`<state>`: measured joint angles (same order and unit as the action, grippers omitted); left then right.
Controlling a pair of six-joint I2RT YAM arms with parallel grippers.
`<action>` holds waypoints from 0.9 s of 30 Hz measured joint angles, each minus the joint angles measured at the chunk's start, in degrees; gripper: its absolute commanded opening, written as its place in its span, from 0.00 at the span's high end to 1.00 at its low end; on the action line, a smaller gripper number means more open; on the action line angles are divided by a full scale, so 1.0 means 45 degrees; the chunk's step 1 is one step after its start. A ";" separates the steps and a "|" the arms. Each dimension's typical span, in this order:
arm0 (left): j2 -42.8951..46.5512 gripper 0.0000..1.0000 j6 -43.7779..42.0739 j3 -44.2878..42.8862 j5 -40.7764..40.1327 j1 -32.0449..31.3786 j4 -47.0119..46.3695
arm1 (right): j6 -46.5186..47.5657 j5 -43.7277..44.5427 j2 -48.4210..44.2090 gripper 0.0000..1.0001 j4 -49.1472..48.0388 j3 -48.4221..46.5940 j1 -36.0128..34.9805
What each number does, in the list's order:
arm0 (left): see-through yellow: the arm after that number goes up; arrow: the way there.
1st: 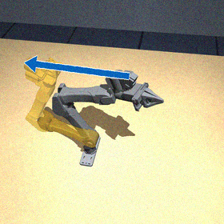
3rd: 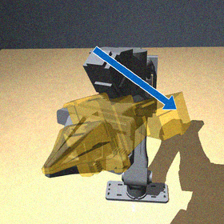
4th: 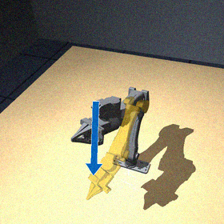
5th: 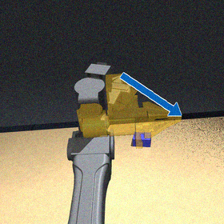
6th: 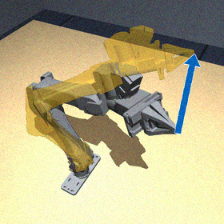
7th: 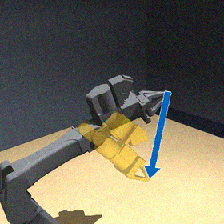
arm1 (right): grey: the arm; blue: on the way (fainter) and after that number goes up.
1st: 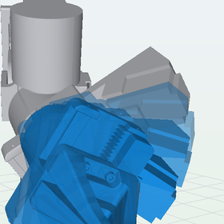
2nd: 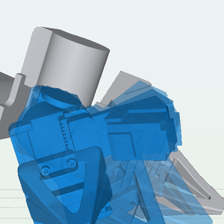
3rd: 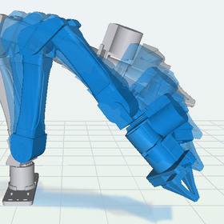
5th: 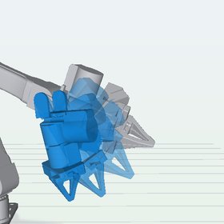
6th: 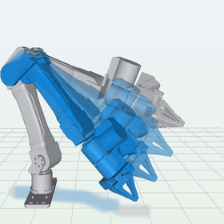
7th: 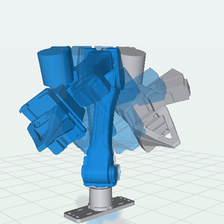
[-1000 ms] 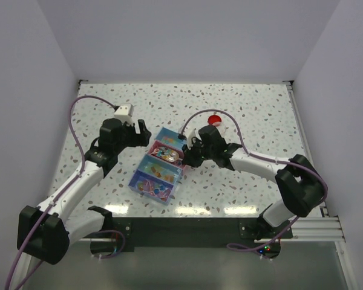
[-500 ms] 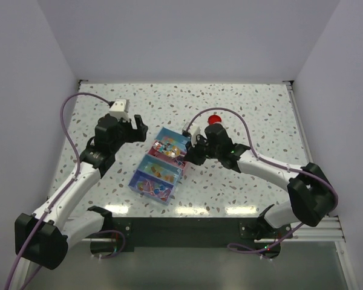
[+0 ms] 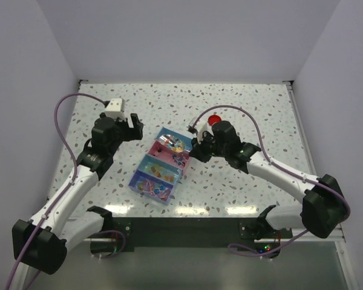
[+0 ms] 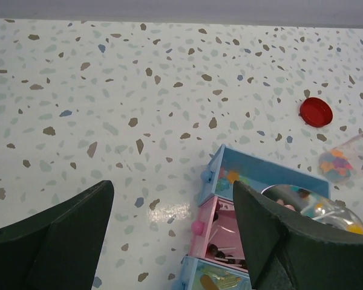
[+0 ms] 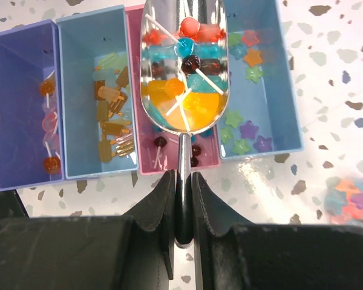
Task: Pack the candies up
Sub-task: Place the fake candies in the packing bottle.
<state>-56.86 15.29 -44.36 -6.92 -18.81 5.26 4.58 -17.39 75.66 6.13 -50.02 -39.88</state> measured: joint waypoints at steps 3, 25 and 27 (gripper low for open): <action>0.0238 0.15 -0.0087 0.0121 -0.0257 0.0000 -0.0165 | 0.0049 0.0393 -0.0457 1.00 0.0724 -0.0316 0.0199; 0.0981 0.00 -0.1559 0.2273 -0.2948 0.0039 -0.2642 | 0.0330 0.4405 -0.2356 1.00 0.7616 -0.3390 0.2050; 0.1088 0.00 -0.1671 0.2336 -0.3147 0.0044 -0.2642 | 0.0325 0.4643 -0.2346 1.00 0.7990 -0.3463 0.2118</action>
<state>-51.96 7.77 -33.85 -21.08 -18.61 -6.63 6.04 3.51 65.10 42.09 -65.60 -30.35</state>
